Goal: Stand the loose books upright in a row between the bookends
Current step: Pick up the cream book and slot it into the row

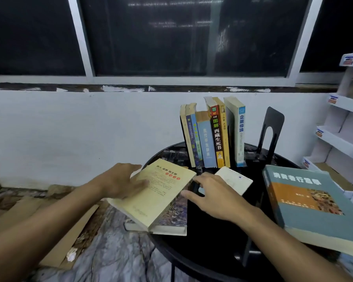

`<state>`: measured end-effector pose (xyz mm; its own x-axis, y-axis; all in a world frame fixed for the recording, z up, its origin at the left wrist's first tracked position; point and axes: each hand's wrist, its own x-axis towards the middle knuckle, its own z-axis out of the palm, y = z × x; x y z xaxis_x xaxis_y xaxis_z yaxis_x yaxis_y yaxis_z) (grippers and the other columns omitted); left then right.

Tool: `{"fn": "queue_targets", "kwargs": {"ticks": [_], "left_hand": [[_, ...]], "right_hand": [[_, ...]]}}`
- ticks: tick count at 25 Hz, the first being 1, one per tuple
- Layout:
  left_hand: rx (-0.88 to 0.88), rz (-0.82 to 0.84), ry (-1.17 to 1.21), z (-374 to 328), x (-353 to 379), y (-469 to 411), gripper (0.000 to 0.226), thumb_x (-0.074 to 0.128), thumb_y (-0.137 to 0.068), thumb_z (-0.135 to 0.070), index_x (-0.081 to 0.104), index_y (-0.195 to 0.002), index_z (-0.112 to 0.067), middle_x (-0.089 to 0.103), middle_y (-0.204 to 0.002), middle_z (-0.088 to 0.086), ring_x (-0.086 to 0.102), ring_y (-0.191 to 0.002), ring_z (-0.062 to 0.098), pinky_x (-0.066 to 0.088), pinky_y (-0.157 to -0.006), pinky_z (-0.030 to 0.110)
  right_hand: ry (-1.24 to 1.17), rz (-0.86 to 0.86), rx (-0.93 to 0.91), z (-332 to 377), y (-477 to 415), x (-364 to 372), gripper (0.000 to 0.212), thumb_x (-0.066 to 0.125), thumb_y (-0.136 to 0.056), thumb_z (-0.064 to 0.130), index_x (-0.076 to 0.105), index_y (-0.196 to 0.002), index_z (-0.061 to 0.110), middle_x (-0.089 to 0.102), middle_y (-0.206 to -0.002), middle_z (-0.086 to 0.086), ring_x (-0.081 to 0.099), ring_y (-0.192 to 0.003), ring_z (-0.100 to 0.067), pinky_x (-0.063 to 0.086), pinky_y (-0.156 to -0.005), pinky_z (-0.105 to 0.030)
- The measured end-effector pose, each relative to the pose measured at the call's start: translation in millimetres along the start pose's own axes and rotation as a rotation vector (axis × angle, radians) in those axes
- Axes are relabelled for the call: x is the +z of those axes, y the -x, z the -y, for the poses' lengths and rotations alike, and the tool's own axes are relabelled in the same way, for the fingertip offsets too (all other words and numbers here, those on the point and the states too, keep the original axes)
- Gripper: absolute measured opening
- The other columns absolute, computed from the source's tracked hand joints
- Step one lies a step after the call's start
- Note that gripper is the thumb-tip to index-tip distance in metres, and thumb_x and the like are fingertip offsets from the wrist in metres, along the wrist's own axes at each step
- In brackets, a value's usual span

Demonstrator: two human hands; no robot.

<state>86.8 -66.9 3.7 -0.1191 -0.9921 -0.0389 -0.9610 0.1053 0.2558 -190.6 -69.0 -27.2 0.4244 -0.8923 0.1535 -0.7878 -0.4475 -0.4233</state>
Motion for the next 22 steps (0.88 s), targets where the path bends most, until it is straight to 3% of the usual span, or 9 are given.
{"fn": "queue_targets", "kwargs": {"ticks": [2, 3, 5, 14, 16, 18, 22], "left_hand": [[-0.034, 0.035, -0.015, 12.3, 5.8, 5.3, 0.051, 0.049, -0.093, -0.062, 0.064, -0.120, -0.022, 0.070, -0.115, -0.002, 0.066, -0.102, 0.016, 0.050, -0.081, 0.022], [-0.033, 0.036, -0.022, 16.8, 8.0, 7.3, 0.045, 0.048, -0.094, -0.062, 0.065, -0.102, -0.020, 0.070, -0.098, -0.004, 0.067, -0.087, 0.014, 0.048, -0.068, 0.020], [-0.021, 0.019, -0.027, 21.3, 11.3, 10.9, 0.041, 0.049, -0.096, -0.058, 0.060, -0.087, -0.020, 0.065, -0.081, -0.007, 0.062, -0.071, 0.011, 0.042, -0.058, 0.018], [0.003, -0.062, 0.029, 19.1, 23.7, 26.4, 0.047, 0.055, -0.091, -0.061, 0.064, -0.075, -0.017, 0.064, -0.067, -0.001, 0.054, -0.056, 0.011, 0.042, -0.056, 0.028], [0.027, -0.041, 0.078, 18.8, 26.1, 30.7, 0.045, 0.053, -0.089, -0.064, 0.071, -0.083, -0.023, 0.071, -0.077, -0.008, 0.063, -0.065, 0.007, 0.053, -0.062, 0.031], [0.040, -0.012, 0.143, 16.5, 25.6, 35.1, 0.039, 0.054, -0.091, -0.062, 0.074, -0.105, -0.032, 0.075, -0.096, -0.019, 0.069, -0.085, 0.002, 0.057, -0.075, 0.029], [0.008, -0.058, 0.142, 13.8, 26.0, 31.4, 0.067, 0.057, -0.088, -0.065, 0.052, -0.144, -0.027, 0.056, -0.142, -0.013, 0.054, -0.129, 0.009, 0.045, -0.104, 0.027]], "right_hand": [[-0.022, 0.003, 0.005, 3.0, -2.2, 8.1, 0.054, 0.052, -0.093, 0.064, 0.054, -0.137, 0.033, 0.053, -0.130, 0.010, 0.049, -0.122, -0.010, 0.048, -0.098, -0.033], [-0.024, 0.005, 0.008, 4.0, -3.5, 11.7, 0.054, 0.052, -0.093, 0.065, 0.056, -0.134, 0.031, 0.053, -0.128, 0.010, 0.049, -0.120, -0.010, 0.048, -0.097, -0.033], [-0.017, 0.007, 0.014, 6.0, -5.1, 16.2, 0.052, 0.051, -0.094, 0.064, 0.058, -0.129, 0.027, 0.052, -0.123, 0.009, 0.049, -0.113, -0.009, 0.048, -0.093, -0.032], [-0.083, 0.035, 0.024, -7.8, -13.2, 17.0, 0.048, 0.051, -0.095, 0.060, 0.058, -0.134, 0.032, 0.052, -0.129, 0.010, 0.050, -0.119, -0.008, 0.044, -0.100, -0.028], [-0.093, 0.032, 0.026, -11.4, -15.6, 14.6, 0.046, 0.052, -0.096, 0.059, 0.059, -0.133, 0.035, 0.053, -0.125, 0.011, 0.050, -0.117, -0.006, 0.042, -0.096, -0.026], [-0.106, 0.009, 0.032, -14.9, -19.1, 12.8, 0.043, 0.054, -0.096, 0.056, 0.060, -0.133, 0.036, 0.054, -0.119, 0.012, 0.052, -0.114, -0.006, 0.042, -0.091, -0.025], [-0.118, 0.013, 0.097, -19.6, -29.4, 13.1, 0.043, 0.057, -0.095, 0.056, 0.063, -0.129, 0.030, 0.054, -0.102, 0.015, 0.050, -0.100, -0.007, 0.040, -0.076, -0.021]]}}
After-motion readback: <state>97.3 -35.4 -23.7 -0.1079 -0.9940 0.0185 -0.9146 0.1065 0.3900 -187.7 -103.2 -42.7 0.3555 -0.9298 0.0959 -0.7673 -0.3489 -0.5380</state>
